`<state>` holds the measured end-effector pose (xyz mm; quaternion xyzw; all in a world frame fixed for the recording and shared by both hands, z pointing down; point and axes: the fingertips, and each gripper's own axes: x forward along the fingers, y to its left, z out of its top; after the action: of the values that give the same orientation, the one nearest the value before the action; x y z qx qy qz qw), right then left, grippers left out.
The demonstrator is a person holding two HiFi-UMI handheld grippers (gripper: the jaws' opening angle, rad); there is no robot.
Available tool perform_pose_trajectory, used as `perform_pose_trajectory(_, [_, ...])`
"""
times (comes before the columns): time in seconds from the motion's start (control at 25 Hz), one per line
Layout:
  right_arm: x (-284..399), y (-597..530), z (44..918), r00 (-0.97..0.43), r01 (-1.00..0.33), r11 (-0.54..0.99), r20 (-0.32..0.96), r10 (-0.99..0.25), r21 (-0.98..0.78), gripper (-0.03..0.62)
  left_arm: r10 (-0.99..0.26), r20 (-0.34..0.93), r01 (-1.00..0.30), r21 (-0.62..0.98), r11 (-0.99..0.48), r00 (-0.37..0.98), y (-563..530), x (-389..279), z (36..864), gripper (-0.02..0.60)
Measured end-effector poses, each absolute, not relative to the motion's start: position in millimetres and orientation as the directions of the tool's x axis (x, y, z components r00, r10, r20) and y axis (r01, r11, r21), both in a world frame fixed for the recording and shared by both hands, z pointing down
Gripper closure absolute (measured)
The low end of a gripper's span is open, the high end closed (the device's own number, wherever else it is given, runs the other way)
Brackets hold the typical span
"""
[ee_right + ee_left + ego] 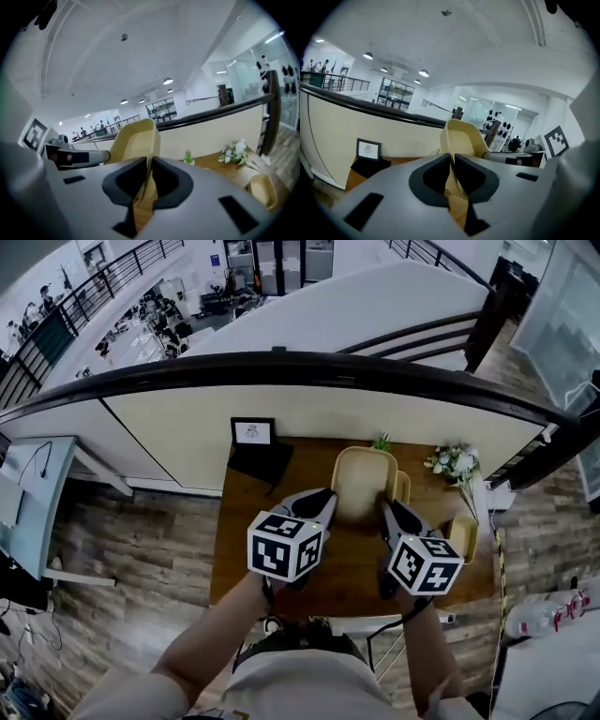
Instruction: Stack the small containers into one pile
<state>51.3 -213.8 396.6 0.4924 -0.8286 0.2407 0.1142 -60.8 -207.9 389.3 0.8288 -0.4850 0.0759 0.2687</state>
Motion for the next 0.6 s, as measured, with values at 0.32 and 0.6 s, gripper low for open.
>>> perform_pose_trajectory(0.32, [123.3,-281.0,439.4,-0.41,-0.895,0.241,0.482,-0.774,-0.375,0.554,-0.683,0.434,-0.789,0.496,-0.363,0.588,-286.8,6.9,437.1,0.552])
perform_pose_trajectory(0.6, [167.9,-319.5,506.4,-0.335,-0.921,0.127,0.583,-0.74,-0.367,0.563,-0.613,0.52,-0.794,0.499,-0.346,0.594,-327.8,54.3,498.0,0.552])
